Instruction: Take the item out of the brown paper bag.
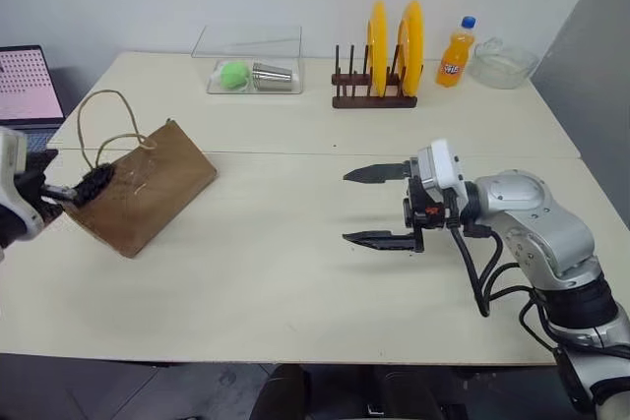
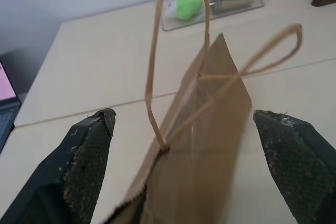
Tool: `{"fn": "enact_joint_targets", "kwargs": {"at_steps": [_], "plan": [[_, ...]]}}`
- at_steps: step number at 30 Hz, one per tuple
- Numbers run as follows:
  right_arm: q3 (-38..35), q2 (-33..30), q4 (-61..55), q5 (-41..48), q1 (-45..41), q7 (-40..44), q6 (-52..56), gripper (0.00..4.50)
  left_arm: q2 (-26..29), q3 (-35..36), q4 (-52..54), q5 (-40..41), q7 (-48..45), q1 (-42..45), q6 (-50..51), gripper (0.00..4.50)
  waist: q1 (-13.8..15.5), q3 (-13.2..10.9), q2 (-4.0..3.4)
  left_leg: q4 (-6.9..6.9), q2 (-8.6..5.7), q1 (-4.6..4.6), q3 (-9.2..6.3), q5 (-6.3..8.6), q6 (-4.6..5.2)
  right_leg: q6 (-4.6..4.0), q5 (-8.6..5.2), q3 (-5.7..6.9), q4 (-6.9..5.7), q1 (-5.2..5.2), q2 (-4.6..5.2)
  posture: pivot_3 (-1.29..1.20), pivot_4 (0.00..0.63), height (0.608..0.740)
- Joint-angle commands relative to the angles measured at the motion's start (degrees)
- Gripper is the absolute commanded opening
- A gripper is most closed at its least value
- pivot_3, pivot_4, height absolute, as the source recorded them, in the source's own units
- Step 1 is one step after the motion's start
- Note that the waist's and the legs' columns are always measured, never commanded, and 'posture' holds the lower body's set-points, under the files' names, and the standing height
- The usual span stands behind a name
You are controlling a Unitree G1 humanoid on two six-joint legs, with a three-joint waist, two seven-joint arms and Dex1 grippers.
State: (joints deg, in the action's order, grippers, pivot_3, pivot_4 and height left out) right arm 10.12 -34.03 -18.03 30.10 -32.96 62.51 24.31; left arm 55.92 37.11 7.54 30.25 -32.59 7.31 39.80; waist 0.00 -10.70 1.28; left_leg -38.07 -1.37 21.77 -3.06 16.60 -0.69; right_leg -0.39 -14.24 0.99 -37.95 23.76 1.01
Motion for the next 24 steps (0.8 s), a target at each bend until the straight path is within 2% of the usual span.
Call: {"fn": "enact_joint_targets", "kwargs": {"at_steps": [1,8,15,18,24], "plan": [[-1.39,-0.55,-2.21,0.03,-0.83,-0.10,-0.12,4.50,1.91,-3.31,-5.30,-2.26,-2.66,4.27,-4.40,4.45,-0.02,0.00,0.00,0.01,0.00,0.02,0.00,0.00,0.00,0.00,0.00,0.00,0.00,0.02,0.00,0.00,0.150,0.740],[-1.29,-0.71,-1.76,0.07,-2.03,0.09,-0.16,4.50,2.92,-9.98,-16.81,-6.57,-6.91,13.66,-11.40,4.45,-0.07,0.00,0.01,0.02,0.00,0.25,0.11,0.00,-0.01,-0.02,0.02,-0.02,-0.04,0.29,0.04,0.00,0.150,0.740],[-1.81,-1.72,-2.45,0.11,-1.42,-0.15,-0.03,4.50,3.18,-10.72,-19.71,-6.70,-9.20,18.91,-12.76,4.45,-0.11,0.01,0.01,0.02,0.00,0.26,0.15,0.00,-0.01,-0.02,0.02,-0.05,-0.05,0.31,0.05,0.00,0.150,0.740],[-1.94,-1.95,-2.74,0.16,-1.19,-0.56,0.12,4.50,3.40,-9.81,-19.26,-6.05,-9.82,19.57,-12.14,3.87,-0.14,0.01,0.01,0.02,0.00,0.25,0.16,0.00,-0.01,-0.01,0.02,-0.04,-0.07,0.31,0.05,0.00,0.150,0.740],[-1.80,-2.10,-2.81,0.02,-0.98,-0.88,-0.04,4.50,3.52,-9.21,-17.46,-5.29,-10.49,18.80,-10.73,1.97,-0.14,0.01,0.01,-0.01,0.00,0.25,0.16,0.00,-0.01,-0.01,0.02,-0.04,-0.11,0.31,0.05,0.00,0.150,0.740]]}}
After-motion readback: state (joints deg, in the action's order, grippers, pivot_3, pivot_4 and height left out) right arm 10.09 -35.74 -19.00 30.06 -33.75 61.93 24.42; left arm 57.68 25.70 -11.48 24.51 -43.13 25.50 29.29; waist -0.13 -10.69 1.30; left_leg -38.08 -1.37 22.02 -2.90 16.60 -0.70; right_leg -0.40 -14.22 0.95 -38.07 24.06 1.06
